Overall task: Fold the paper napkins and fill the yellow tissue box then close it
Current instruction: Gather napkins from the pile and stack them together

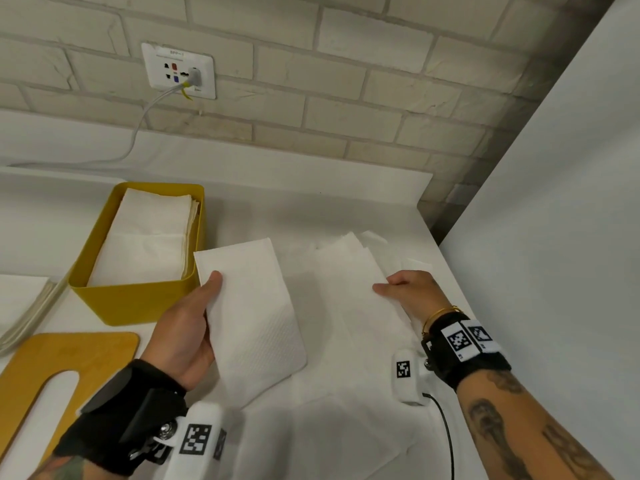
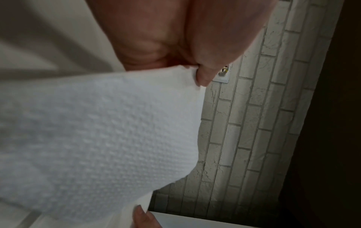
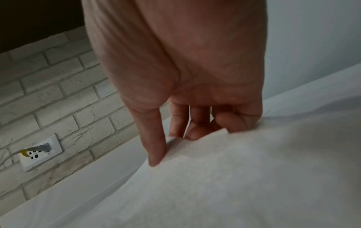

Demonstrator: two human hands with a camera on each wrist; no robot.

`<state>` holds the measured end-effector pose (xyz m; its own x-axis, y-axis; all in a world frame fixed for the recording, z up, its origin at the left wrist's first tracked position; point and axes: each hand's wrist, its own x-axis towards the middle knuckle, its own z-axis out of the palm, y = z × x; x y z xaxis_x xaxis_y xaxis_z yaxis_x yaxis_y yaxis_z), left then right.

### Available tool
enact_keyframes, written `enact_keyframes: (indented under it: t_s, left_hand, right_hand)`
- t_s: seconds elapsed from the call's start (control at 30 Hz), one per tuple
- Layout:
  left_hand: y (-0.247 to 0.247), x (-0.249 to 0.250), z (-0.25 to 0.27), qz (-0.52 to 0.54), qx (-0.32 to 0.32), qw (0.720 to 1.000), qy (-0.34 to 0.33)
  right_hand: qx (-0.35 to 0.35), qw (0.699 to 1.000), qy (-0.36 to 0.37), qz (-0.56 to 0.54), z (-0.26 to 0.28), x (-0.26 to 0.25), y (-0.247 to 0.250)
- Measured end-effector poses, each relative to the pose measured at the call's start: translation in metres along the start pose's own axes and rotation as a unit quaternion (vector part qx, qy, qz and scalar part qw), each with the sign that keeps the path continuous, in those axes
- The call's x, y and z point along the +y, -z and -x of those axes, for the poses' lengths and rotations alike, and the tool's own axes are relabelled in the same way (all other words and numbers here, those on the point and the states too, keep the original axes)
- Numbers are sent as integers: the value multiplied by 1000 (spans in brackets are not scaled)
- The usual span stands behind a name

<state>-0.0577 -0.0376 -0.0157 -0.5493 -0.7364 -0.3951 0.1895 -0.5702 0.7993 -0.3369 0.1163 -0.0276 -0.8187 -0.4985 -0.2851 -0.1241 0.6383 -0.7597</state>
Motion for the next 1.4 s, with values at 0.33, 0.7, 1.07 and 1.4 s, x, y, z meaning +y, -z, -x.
enact_keyframes:
  t_s: [0.33, 0.7, 1.07, 1.4]
  left_hand:
    - [-5, -4, -6, 9, -6, 1000, 8]
    - [-8, -3, -4, -2, -17, 1000, 6]
    - [-6, -4, -5, -11, -6, 1000, 9]
    - [-13, -6, -2, -5, -10, 1000, 2]
  right_hand:
    - [88, 994, 45, -54, 6, 25, 17]
    - [90, 986, 137, -24, 13, 19, 21]
    - [139, 964, 155, -166, 24, 31, 33]
    - [77, 980, 0, -185, 25, 46, 42]
